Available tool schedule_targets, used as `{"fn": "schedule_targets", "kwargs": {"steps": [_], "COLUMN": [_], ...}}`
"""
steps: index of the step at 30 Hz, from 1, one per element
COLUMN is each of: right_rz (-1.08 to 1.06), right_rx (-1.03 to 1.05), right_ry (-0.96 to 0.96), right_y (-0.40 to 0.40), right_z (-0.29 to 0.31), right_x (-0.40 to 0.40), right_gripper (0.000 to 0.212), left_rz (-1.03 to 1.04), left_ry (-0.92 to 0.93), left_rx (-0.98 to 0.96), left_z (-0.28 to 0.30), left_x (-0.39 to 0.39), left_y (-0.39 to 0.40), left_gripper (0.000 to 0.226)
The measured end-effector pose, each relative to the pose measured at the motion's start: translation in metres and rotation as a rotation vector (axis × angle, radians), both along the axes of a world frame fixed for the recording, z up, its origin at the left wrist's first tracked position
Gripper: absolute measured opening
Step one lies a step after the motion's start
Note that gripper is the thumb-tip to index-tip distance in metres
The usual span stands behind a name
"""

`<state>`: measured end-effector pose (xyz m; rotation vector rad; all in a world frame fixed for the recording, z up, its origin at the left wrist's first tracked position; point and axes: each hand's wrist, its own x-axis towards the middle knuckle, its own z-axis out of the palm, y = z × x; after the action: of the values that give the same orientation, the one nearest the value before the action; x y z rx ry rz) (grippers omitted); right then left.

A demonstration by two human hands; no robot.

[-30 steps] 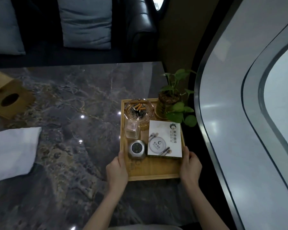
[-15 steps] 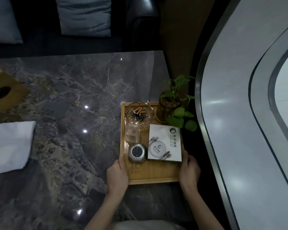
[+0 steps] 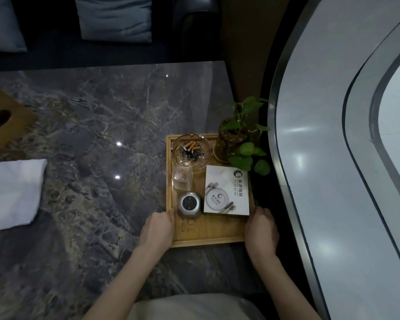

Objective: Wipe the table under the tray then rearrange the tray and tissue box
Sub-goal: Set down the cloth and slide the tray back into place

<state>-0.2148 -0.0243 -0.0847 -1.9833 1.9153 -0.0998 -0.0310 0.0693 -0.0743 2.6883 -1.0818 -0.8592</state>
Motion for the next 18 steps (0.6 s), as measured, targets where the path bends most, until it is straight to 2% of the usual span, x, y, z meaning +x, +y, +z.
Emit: {"fn": "schedule_targets", "kwargs": {"steps": [9,12,15,18], "right_rz": [0.051,0.050,0.009,0.060], "right_rx": [0.073,0.063,0.036,-0.004], "right_ry": [0.138,0.095,-0.031,-0.107], "right_y": [0.002,0.003,0.004,0.016], "right_z": [0.000,-0.004,-0.002,0.000], "right_x": [-0.003,-0.004,-0.009,-0.018], "right_gripper": [0.030,0.028,0.031,0.040], "left_rz": [-0.093,-0.113,-0.124,-0.062], "left_ry": [-0.023,-0.040,-0.074,-0.128], "left_rx": [0.071,0.050,0.074,0.043], "left_z": [-0.003,-0.006,-0.003,0.004], "left_x": [-0.002,-0.001,-0.003,-0.012], "left_y": [0.001,0.003,0.006,0.010], "left_gripper": [0.054,0.053,0.049,0.035]}}
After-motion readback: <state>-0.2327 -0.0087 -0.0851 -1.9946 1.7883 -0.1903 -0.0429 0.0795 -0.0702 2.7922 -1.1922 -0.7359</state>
